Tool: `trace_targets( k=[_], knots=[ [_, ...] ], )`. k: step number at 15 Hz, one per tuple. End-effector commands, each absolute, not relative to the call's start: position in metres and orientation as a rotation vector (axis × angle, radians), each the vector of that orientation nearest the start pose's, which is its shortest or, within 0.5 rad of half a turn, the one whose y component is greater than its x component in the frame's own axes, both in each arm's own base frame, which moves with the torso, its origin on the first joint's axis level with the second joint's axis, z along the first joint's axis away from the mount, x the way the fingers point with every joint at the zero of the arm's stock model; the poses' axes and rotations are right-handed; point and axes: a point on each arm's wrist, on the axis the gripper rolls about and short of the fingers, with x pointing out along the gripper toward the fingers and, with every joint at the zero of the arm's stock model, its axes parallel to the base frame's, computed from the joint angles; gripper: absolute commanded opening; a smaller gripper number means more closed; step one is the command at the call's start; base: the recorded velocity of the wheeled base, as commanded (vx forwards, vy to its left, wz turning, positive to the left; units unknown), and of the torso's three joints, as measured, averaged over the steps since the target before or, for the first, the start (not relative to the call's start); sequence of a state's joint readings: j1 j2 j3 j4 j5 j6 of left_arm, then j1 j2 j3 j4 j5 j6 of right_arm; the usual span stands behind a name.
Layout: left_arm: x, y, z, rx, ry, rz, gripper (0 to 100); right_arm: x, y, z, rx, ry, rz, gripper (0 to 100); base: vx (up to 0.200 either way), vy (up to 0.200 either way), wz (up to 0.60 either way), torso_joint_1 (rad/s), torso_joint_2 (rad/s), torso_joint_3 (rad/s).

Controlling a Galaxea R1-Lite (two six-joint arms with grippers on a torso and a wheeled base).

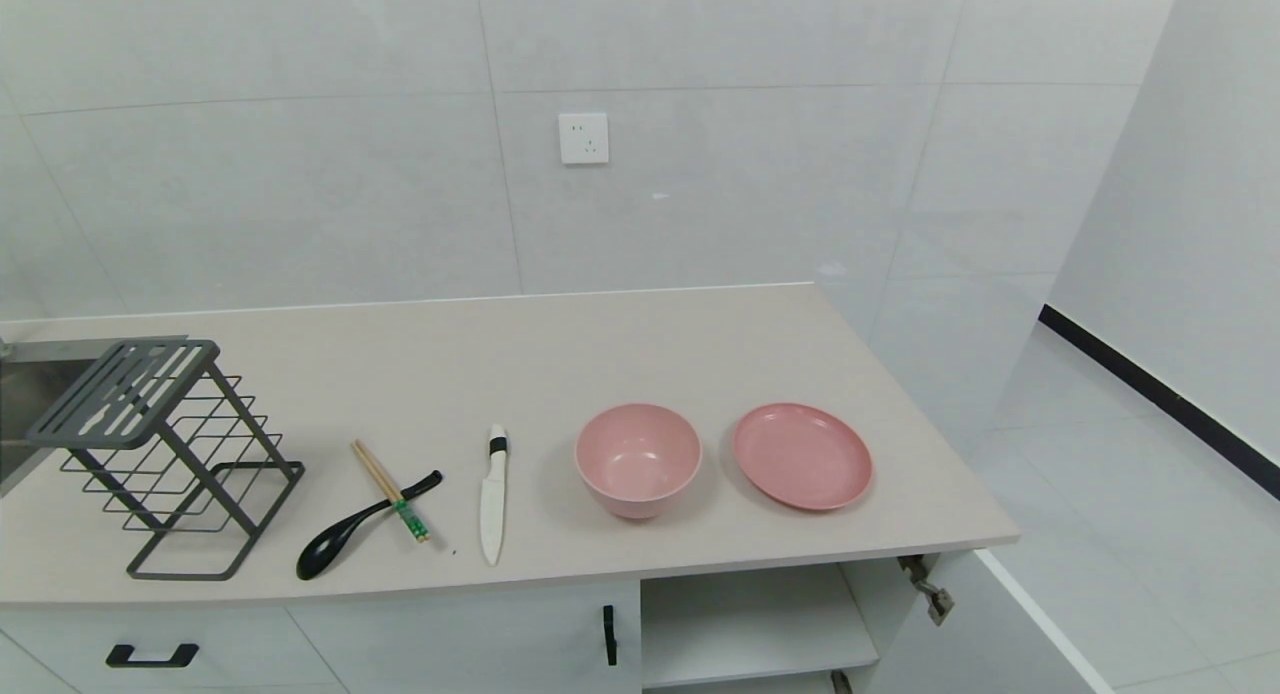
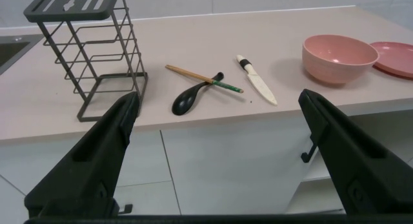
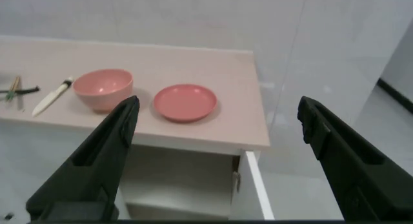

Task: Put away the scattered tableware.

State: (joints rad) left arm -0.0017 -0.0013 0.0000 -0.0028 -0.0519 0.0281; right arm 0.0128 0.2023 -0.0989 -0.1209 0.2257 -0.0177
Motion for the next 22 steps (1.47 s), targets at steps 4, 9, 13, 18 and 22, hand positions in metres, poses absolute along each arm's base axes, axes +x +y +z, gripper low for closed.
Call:
trace_targets(
  k=[4, 9, 13, 18, 22],
  knots=[
    [-0.023, -0.001, 0.076, 0.028, -0.002, -0.049, 100, 0.036, 0.009, 0.124, -0.011, 0.297, 0.338, 100, 0.0, 0.0, 0.0, 0.0, 0.0, 0.0],
    [-0.023, -0.001, 0.076, 0.028, -0.002, -0.046, 100, 0.096, 0.016, 0.127, -0.016, 0.371, 0.359, 100, 0.0, 0.0, 0.0, 0.0, 0.0, 0.0],
    [-0.023, -0.001, 0.076, 0.028, -0.002, -0.044, 100, 0.132, 0.021, 0.128, -0.046, 0.376, 0.367, 100, 0.0, 0.0, 0.0, 0.0, 0.0, 0.0],
    [-0.023, -0.001, 0.076, 0.028, -0.002, -0.044, 100, 0.182, 0.031, 0.139, -0.003, 0.394, 0.574, 100, 0.0, 0.0, 0.0, 0.0, 0.0, 0.0],
    [-0.023, -0.001, 0.076, 0.028, -0.002, -0.044, 100, 0.215, 0.038, 0.134, -0.026, 0.439, 0.493, 100, 0.0, 0.0, 0.0, 0.0, 0.0, 0.0]
  ],
)
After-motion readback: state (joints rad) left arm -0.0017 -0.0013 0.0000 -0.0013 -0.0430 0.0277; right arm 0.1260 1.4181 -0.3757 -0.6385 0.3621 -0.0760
